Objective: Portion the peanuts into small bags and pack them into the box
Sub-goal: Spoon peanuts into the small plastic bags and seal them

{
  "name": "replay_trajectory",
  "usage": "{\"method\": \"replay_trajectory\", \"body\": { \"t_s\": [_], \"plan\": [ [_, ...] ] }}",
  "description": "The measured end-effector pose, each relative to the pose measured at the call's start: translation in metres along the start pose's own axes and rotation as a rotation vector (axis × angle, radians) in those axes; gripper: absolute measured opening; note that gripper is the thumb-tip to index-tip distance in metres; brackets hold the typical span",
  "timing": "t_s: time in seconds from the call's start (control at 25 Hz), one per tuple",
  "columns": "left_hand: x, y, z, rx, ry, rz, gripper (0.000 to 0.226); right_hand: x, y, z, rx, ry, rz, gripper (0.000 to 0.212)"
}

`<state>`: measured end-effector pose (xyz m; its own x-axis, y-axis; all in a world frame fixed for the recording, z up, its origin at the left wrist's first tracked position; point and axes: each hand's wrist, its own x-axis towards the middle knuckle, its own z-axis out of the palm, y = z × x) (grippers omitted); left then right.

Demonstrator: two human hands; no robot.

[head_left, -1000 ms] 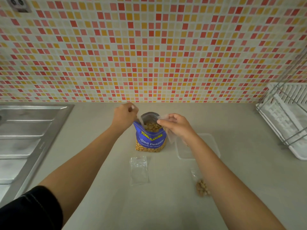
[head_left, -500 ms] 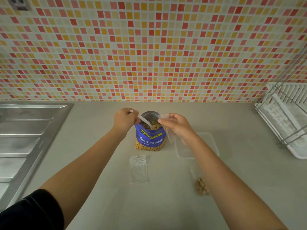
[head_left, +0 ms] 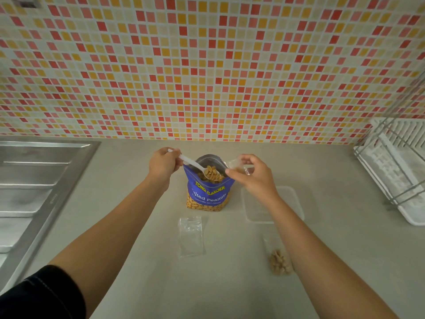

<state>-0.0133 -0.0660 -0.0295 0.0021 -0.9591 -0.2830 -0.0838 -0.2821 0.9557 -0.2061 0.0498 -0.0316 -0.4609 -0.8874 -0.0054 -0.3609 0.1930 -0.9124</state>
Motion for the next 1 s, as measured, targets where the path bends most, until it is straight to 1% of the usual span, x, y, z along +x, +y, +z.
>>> {"method": "replay_trajectory", "body": {
  "t_s": [0.16, 0.28, 0.4, 0.48, 0.52, 0.6, 0.68, 0.76, 0.84, 0.92, 1.0],
  "plan": [
    [0.008, 0.003, -0.011, -0.053, -0.019, 0.0, 0.015, -0.004, 0.0, 0.009, -0.137, -0.034, -0.096, 0.053],
    [0.009, 0.01, -0.018, -0.127, -0.012, -0.029, 0.012, -0.005, -0.002, 0.017, -0.24, -0.005, -0.171, 0.051],
    [0.008, 0.027, -0.022, -0.206, -0.01, -0.021, 0.025, -0.005, -0.004, 0.024, -0.303, 0.027, -0.23, 0.052],
    [0.005, 0.041, -0.023, -0.219, -0.025, 0.02, 0.031, -0.005, -0.007, 0.027, -0.272, 0.045, -0.225, 0.054],
    [0.001, 0.047, -0.022, -0.188, -0.031, 0.061, 0.03, -0.006, -0.009, 0.03, -0.232, 0.056, -0.218, 0.054],
    [-0.012, 0.06, -0.018, -0.038, -0.041, 0.203, 0.018, -0.007, -0.013, 0.035, -0.149, 0.088, -0.21, 0.054],
    [-0.03, 0.072, -0.011, 0.159, -0.045, 0.414, 0.013, -0.009, -0.018, 0.04, -0.091, 0.126, -0.207, 0.052],
    [-0.051, 0.084, -0.007, 0.383, -0.041, 0.644, 0.014, -0.013, -0.023, 0.045, -0.036, 0.151, -0.205, 0.051],
    [-0.068, 0.091, -0.005, 0.563, -0.053, 0.824, 0.015, -0.016, -0.025, 0.05, 0.032, 0.173, -0.202, 0.05],
    [-0.077, 0.096, -0.003, 0.63, -0.101, 0.909, 0.017, -0.019, -0.027, 0.053, 0.102, 0.192, -0.191, 0.048],
    [-0.081, 0.098, -0.002, 0.668, -0.198, 0.905, 0.017, -0.022, -0.031, 0.056, 0.143, 0.191, -0.182, 0.045]
  ]
}}
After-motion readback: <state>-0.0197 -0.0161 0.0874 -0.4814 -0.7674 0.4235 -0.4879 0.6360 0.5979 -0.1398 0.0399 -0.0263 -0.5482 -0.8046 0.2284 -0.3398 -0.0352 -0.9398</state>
